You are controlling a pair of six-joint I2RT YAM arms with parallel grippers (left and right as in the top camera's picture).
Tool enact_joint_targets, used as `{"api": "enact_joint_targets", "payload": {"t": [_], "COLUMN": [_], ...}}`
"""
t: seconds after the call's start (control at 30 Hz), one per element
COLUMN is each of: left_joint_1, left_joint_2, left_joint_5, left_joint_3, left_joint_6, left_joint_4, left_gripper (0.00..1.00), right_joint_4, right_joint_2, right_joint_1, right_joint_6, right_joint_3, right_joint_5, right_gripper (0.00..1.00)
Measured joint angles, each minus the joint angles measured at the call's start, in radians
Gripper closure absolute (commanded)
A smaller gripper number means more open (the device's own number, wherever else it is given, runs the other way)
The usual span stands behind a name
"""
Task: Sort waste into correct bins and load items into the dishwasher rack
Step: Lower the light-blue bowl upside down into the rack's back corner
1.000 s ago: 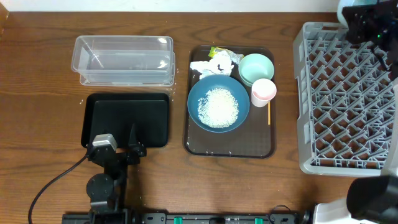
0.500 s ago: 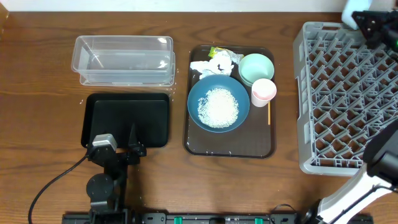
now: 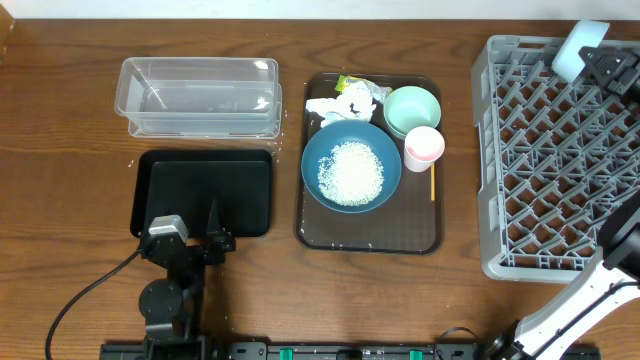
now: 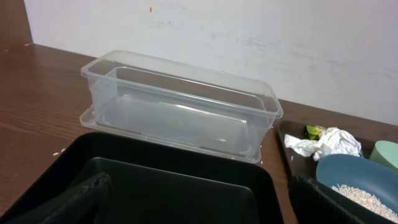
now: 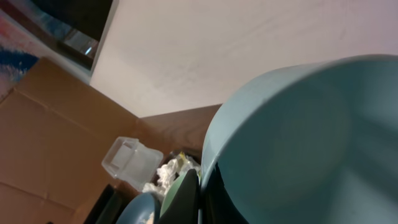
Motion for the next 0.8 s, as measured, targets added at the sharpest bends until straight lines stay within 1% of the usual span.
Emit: {"api": "enact_joint_targets", "payload": {"t": [0.2, 0.37, 0.57, 0.8], "left_joint_1": [0.000, 0.000, 0.000, 0.000], "left_joint_2": [0.000, 0.000, 0.000, 0.000], "left_joint_5": [0.000, 0.000, 0.000, 0.000], "left_joint_3": [0.000, 0.000, 0.000, 0.000], "left_joint_6": [0.000, 0.000, 0.000, 0.000], "left_joint_4": [0.000, 0.000, 0.000, 0.000], "left_gripper": [0.08, 0.08, 0.08, 0.08], "right_joint_4": [-0.057, -0.066, -0.177, -0.193], "right_joint_2": [0.000, 0.000, 0.000, 0.000], "right_joint_1": [0.003, 0.008, 0.010, 0.009], "right_joint_6": [-0.033, -0.047, -0.095, -0.132], "right_joint_3": [0.000, 0.000, 0.000, 0.000], "right_joint_5": [0.002, 0.002, 0.048, 0.063], "right_gripper": [0.99, 0.99, 0.99, 0.99]}}
